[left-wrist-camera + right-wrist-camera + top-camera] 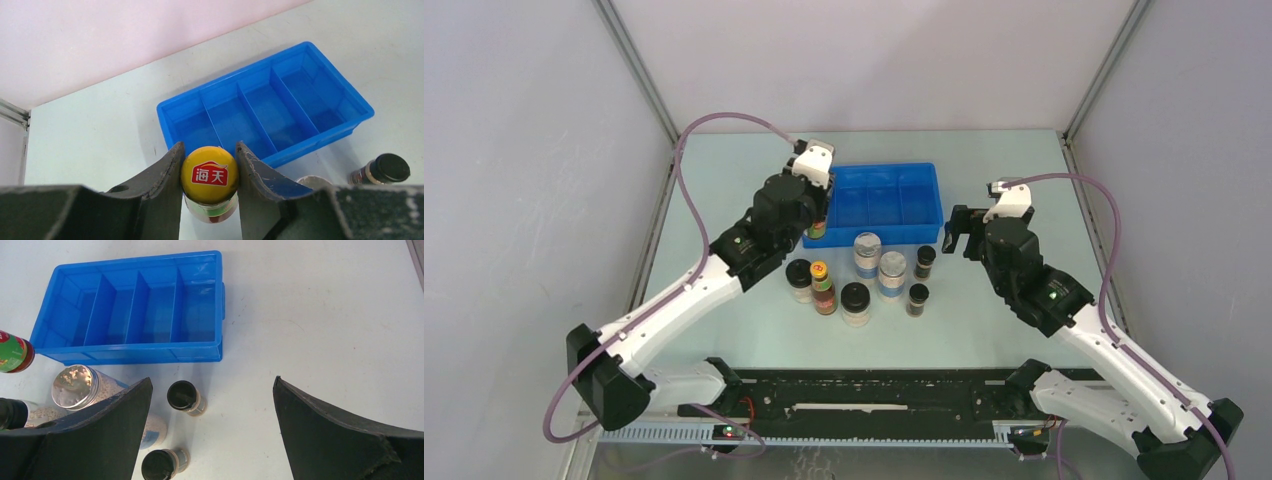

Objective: Organize the condiment bottles
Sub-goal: Pick up the bottle from the center of the board, then place the bottle in the storage box.

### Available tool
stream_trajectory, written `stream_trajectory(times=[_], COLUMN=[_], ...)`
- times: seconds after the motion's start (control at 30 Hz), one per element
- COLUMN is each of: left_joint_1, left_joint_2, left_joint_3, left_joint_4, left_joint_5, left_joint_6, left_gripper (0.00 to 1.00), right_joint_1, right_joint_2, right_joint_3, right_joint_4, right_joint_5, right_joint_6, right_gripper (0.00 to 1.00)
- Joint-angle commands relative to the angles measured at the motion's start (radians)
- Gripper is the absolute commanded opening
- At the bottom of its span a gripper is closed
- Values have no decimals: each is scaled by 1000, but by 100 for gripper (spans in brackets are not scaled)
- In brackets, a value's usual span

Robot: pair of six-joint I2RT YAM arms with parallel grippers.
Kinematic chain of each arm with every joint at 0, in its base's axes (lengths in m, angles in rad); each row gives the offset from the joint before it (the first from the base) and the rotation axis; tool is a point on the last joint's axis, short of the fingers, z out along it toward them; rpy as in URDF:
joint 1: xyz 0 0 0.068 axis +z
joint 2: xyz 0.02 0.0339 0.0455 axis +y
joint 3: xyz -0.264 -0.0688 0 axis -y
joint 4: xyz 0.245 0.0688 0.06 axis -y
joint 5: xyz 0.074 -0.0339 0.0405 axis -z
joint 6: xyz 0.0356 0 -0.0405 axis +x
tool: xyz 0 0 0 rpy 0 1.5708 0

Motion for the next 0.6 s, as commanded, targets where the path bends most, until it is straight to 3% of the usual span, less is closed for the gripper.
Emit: stream_trajectory(times=[0.0,0.57], left_joint_1=[65,256], left_joint_2=[11,220], left_joint_3=[140,266], left_joint_4=[104,214], left_joint_5=[45,322], left_joint_6=[13,-55], left_gripper=[0,0], right_joint_1=[11,11], right_joint_2=[-15,45], right_joint_3=[-2,-1], right_joint_4=[36,55], right_joint_5=[22,28], right_joint_6=[-3,-8], right_gripper=[100,100])
